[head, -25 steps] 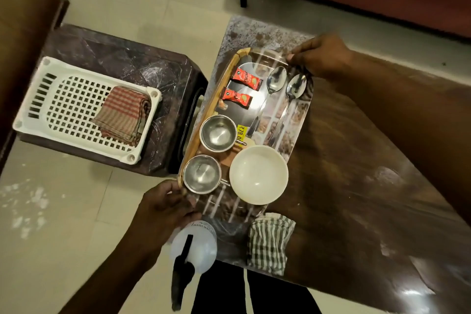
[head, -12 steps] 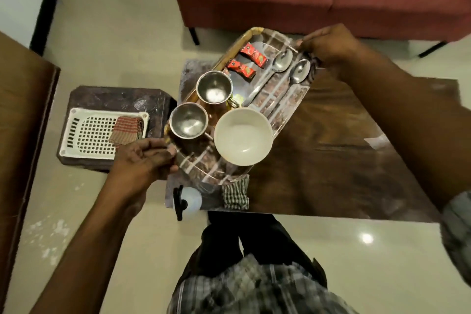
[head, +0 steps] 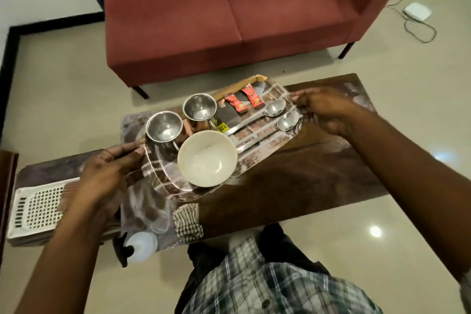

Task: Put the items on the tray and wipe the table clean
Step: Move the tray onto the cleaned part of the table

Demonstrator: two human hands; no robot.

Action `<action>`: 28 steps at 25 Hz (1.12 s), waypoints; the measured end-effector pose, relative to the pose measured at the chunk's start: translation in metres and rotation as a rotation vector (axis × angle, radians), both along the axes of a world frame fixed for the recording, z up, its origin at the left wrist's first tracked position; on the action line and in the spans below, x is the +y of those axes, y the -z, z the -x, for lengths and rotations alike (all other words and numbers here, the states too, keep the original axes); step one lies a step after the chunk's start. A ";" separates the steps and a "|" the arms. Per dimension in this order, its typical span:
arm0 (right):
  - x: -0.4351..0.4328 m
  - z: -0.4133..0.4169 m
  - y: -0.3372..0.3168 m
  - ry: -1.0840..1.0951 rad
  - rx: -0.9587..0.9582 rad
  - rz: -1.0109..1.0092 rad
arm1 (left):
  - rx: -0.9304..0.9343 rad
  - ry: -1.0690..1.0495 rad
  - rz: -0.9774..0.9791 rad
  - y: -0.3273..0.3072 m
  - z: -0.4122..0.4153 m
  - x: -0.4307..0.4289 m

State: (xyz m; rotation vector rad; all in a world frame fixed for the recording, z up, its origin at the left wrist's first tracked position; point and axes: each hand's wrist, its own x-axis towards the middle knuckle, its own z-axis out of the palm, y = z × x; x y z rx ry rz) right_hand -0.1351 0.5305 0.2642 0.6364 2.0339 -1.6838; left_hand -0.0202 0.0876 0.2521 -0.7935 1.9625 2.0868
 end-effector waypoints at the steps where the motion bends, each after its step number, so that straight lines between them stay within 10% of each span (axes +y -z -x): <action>1: 0.021 -0.004 0.003 0.018 0.002 0.009 | 0.007 0.007 0.006 0.001 0.009 0.018; 28: 0.160 0.056 0.276 0.237 -0.330 -0.074 | -0.348 -0.061 0.043 0.257 0.177 0.201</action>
